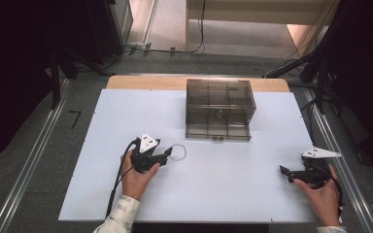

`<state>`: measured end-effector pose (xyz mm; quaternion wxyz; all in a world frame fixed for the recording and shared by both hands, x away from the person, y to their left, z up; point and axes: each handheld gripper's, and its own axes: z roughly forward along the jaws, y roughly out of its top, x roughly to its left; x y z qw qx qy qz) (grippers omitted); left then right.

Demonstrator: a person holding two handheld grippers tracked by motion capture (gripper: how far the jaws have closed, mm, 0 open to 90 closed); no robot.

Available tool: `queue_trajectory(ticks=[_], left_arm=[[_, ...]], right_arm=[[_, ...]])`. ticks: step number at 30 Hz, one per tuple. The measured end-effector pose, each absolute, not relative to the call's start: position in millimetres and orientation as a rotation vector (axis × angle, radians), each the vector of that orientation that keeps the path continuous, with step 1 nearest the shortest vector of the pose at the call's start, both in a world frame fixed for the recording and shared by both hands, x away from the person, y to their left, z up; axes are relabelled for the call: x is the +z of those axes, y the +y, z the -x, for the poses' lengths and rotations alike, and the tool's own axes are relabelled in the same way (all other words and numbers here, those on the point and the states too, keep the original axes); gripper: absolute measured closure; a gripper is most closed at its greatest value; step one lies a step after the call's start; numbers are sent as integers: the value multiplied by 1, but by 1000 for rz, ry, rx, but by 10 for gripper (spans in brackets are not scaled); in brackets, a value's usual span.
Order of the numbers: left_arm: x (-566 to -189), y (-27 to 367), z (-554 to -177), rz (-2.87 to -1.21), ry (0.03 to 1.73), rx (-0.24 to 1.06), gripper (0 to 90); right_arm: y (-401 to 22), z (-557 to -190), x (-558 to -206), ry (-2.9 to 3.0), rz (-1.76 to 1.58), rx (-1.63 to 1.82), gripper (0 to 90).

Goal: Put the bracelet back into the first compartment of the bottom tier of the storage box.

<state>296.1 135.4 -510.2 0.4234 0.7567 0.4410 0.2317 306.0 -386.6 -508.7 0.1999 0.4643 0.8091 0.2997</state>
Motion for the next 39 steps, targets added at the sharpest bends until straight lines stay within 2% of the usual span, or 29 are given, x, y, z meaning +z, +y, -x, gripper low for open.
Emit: queue_trajectory(ticks=[16,21,24,32,39], left_arm=[[-511,124,-306,-1969,1129,570,572],[-512,119,-312,-2025,1131,548,672],[-512,118,-312,-2020,1137,547,700],[-513,112,-310,-2067,1083,590,850],[-513,115,-312,-2044,1097,546,866]], right_arm=[[-387,-306,-509,2263,-1299,838,0],[-387,-306,-509,2263,-1299,838,0],[-387,-306,-509,2263,-1299,838,0],[-387,-306,-509,2263,-1299,836,0],[-387,-306,-509,2263,-1298,837,0]])
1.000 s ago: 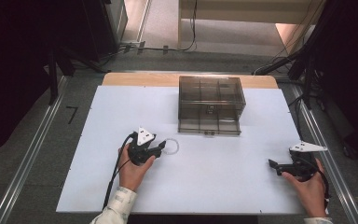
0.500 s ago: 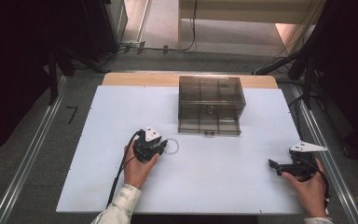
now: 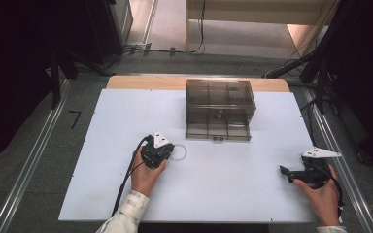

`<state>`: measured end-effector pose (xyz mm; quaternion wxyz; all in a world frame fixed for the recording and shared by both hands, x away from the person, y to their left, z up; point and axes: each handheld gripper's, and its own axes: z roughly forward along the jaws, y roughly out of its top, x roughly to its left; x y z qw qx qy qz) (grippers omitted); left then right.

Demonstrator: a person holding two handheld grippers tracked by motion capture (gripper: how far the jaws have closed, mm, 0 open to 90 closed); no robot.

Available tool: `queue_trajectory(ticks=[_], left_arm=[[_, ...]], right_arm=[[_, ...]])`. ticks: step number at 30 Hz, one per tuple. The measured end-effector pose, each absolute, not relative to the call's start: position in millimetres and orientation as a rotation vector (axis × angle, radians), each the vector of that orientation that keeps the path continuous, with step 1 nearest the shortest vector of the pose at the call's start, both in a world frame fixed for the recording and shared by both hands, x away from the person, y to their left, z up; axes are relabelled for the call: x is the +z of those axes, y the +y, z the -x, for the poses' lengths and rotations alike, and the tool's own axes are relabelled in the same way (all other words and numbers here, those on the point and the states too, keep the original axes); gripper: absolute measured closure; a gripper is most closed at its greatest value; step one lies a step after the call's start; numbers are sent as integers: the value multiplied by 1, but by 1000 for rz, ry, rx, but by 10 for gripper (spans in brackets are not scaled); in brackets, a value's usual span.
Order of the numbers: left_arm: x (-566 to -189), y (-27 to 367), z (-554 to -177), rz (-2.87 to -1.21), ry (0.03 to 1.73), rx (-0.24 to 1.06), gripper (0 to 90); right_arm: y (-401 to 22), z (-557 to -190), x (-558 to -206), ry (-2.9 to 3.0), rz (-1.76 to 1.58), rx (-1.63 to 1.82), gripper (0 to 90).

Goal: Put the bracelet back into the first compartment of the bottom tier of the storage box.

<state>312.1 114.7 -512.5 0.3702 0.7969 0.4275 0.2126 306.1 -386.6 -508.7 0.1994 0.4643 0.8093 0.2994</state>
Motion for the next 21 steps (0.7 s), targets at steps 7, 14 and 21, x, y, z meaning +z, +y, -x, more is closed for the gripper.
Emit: queue_trajectory(ticks=[7,14,21], left_arm=[[-512,117,-312,-2009,1120,553,866],[-508,119,-309,-1897,1089,533,867],[-500,119,-305,-1838,1050,556,867]], right_arm=[[-387,-306,-509,2264,-1299,838,0],[-387,-306,-509,2264,-1298,837,0],[-387,-306,-509,2264,-1297,837,0]])
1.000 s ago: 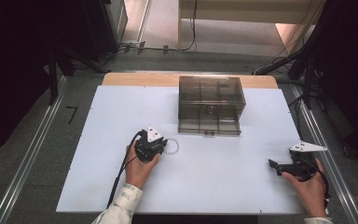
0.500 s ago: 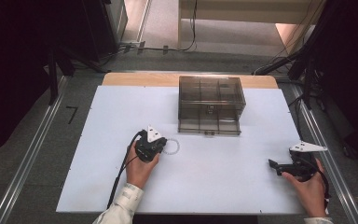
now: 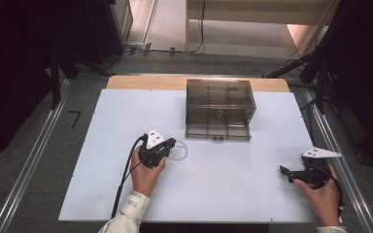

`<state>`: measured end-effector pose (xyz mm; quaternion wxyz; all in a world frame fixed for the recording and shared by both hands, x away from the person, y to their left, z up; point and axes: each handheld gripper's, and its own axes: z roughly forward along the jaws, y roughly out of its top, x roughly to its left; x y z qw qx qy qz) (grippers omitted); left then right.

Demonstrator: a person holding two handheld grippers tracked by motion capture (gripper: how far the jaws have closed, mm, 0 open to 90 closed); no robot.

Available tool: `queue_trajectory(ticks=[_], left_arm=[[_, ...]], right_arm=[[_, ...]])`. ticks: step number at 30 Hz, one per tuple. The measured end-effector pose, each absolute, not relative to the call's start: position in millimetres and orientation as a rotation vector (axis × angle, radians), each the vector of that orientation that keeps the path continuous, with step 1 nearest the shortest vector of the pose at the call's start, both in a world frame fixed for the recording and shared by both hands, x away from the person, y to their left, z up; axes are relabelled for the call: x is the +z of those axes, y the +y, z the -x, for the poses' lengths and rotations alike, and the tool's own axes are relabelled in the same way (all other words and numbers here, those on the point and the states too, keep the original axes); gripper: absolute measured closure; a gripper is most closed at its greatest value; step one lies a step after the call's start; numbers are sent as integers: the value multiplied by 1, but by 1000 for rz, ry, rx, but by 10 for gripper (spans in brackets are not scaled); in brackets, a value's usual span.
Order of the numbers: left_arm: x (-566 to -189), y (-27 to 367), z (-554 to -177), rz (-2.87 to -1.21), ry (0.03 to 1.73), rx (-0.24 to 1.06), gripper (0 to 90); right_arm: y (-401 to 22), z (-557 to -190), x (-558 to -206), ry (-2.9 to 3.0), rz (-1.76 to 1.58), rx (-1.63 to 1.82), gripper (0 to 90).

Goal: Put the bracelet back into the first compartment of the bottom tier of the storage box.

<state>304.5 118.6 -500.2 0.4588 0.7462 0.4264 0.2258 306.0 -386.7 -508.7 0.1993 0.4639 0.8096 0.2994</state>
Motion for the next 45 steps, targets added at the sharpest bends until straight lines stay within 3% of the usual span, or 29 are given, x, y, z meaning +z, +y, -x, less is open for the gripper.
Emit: queue_trajectory(ticks=[18,45], left_arm=[[-489,124,-305,-1675,984,524,867],[-470,99,-330,-1618,944,508,867]], right_arm=[[-387,-306,-509,2264,-1297,837,0],[-387,-306,-509,2264,-1295,836,0]])
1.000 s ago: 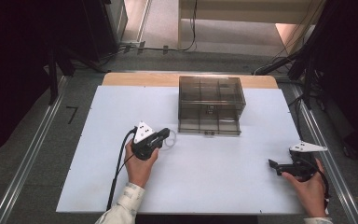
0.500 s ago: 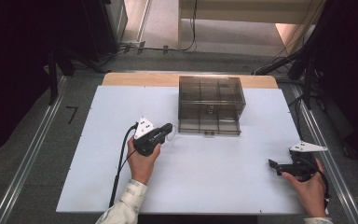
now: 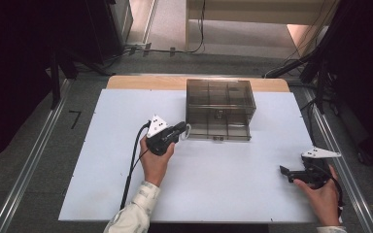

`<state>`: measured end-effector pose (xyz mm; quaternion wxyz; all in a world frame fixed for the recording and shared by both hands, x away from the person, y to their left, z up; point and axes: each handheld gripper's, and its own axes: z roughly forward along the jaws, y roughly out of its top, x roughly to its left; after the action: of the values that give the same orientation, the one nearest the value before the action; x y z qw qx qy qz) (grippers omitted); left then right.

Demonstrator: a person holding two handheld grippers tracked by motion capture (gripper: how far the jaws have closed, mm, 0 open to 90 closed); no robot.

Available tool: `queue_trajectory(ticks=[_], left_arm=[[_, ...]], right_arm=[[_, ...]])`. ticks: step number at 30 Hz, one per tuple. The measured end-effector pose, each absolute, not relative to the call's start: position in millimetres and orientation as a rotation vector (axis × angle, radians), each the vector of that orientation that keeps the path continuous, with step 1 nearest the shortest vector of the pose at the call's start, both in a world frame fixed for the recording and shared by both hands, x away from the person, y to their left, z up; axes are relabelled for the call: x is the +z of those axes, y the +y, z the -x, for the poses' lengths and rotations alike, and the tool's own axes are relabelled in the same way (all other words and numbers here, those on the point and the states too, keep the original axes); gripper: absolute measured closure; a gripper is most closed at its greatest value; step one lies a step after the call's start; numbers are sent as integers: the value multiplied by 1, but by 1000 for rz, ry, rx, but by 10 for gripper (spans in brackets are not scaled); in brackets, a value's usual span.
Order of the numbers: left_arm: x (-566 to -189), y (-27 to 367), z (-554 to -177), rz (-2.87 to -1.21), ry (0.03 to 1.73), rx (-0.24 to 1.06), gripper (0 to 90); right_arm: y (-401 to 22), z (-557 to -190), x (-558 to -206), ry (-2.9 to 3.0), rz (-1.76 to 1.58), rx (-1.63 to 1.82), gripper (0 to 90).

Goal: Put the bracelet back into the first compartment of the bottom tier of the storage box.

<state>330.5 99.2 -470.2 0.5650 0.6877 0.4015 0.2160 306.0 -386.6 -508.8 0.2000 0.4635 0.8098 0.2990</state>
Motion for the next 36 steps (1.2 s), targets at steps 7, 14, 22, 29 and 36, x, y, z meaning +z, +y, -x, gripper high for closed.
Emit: queue_trajectory(ticks=[7,14,22,29,36], left_arm=[[-470,92,-339,-1611,941,499,867],[-469,85,-347,-1601,936,498,867],[-466,76,-356,-1587,931,500,867],[-469,67,-365,-1594,931,496,874],[-478,59,-371,-1620,934,488,878]], right_arm=[[-387,-306,-509,2263,-1296,836,0],[-386,-306,-509,2262,-1296,836,0],[-386,-306,-509,2261,-1297,838,0],[-386,-306,-509,2262,-1297,836,0],[-386,-306,-509,2262,-1296,837,0]])
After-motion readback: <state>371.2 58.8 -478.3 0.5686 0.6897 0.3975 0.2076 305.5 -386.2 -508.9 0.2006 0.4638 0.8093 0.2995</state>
